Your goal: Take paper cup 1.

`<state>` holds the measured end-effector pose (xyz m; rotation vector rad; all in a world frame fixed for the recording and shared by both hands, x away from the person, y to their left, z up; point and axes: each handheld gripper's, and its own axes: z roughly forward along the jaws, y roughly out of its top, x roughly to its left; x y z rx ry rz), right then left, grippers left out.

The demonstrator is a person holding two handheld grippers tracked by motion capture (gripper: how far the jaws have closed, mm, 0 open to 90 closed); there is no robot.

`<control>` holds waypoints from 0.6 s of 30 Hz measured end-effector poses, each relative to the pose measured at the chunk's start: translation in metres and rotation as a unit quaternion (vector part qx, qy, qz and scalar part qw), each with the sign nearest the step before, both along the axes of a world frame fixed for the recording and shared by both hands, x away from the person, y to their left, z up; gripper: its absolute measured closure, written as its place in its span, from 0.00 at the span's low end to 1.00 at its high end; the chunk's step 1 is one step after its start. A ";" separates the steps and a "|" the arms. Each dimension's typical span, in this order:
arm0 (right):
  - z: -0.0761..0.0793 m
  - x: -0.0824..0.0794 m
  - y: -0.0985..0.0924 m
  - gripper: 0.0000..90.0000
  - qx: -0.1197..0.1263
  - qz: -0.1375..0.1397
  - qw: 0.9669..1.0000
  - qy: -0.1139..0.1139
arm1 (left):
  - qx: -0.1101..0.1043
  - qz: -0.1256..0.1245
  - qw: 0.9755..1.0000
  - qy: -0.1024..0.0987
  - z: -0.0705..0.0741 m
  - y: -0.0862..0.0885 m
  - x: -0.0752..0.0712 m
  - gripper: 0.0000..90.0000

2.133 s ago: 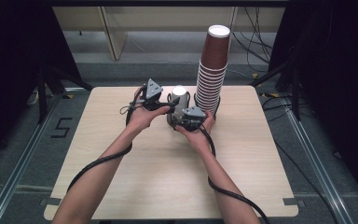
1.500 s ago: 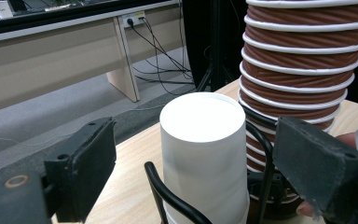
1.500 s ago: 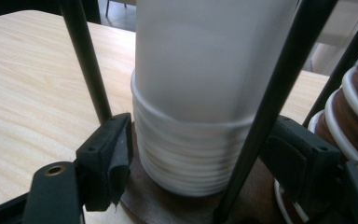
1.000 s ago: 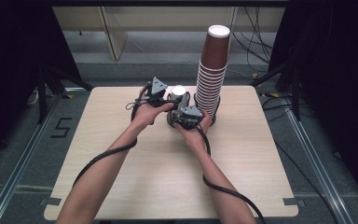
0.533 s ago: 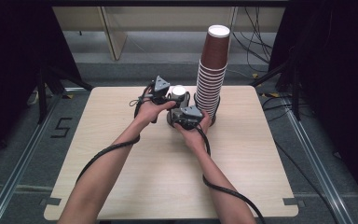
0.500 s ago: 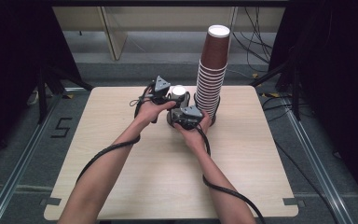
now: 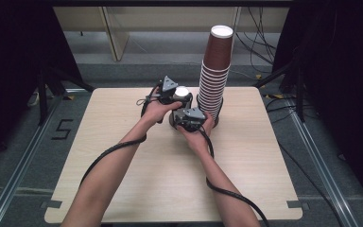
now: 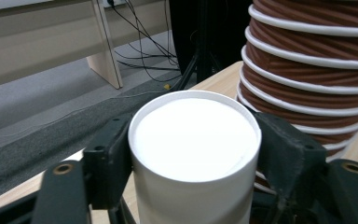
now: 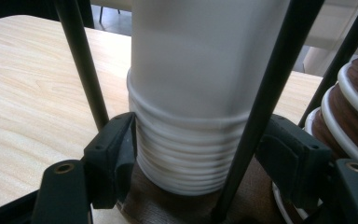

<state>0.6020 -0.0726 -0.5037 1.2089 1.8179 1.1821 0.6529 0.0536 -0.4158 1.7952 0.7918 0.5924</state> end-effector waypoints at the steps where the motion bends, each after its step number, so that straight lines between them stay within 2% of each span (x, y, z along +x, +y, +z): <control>1: 0.001 -0.001 0.000 0.34 -0.003 0.002 1.000 0.006 | -0.001 0.001 1.000 0.000 0.000 0.000 0.001 0.36; 4: 0.000 0.000 0.000 0.34 0.000 0.000 1.000 0.000 | 0.001 -0.001 1.000 0.001 0.000 0.001 0.002 0.36; 8: 0.000 -0.001 0.000 0.34 0.003 0.003 1.000 0.008 | -0.004 -0.001 1.000 0.004 0.000 0.001 0.002 0.37; 15: 0.000 0.000 0.001 0.34 0.006 0.001 1.000 0.005 | -0.008 -0.001 1.000 -0.001 0.001 0.002 0.002 0.38; 18: 0.001 0.000 -0.001 0.34 -0.010 0.004 1.000 0.001 | -0.020 0.000 1.000 -0.009 0.008 0.003 0.001 0.38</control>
